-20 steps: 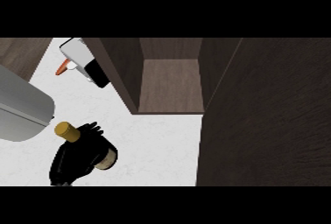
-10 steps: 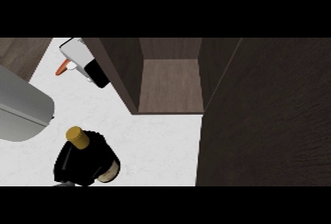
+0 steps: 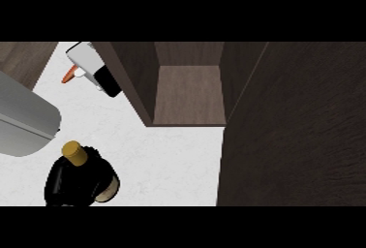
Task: Pick up the wine, place it into the cabinet and close the cabinet
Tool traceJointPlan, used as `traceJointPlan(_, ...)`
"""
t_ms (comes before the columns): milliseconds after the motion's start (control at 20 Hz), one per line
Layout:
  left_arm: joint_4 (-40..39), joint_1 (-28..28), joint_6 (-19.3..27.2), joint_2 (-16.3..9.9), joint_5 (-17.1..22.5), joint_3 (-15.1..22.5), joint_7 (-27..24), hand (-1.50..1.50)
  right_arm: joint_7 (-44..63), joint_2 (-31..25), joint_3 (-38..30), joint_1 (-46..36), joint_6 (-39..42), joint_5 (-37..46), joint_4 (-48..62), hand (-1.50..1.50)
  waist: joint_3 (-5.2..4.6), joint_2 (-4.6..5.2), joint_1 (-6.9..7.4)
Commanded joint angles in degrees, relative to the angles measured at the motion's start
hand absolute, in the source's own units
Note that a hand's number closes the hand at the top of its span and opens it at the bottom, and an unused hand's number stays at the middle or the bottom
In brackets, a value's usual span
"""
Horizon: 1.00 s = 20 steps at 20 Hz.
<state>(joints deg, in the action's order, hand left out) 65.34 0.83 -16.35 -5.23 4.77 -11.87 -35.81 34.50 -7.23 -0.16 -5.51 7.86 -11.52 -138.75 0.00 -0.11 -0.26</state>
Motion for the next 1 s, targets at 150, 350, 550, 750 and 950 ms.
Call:
traceJointPlan(150, 8.51, 3.71, 3.67, 0.55, -0.93, -0.32, -3.91, 1.50, 5.89, 0.26, 0.66, 1.98, -1.30, -4.49, -9.84, -1.50, 0.01, -0.14, 0.18)
traceJointPlan(350, 15.44, 3.27, 1.79, 4.55, 2.52, 3.49, 3.50, 1.50, 2.05, 1.44, 1.38, 3.88, -0.18, -2.82, -6.70, -1.50, 0.04, -0.10, 0.12)
traceJointPlan(550, 28.22, 6.67, 1.97, 3.90, 5.51, 4.46, 12.21, 1.50, 2.93, 1.44, 0.28, 3.90, -0.33, -4.48, -8.04, -1.50, 0.06, -0.16, 0.25)
traceJointPlan(750, 34.88, 4.52, 6.64, 5.17, 5.70, 9.96, 21.21, 1.50, 5.95, 0.78, 0.24, 0.22, -1.46, -5.03, -7.27, -1.50, 0.03, -0.11, 0.17)
traceJointPlan(950, 42.57, 10.00, 7.99, 5.20, 3.21, 15.13, 24.00, 1.50, 6.33, -0.53, -2.34, -0.45, -0.85, -7.30, -7.70, -1.50, 0.03, -0.12, 0.26)
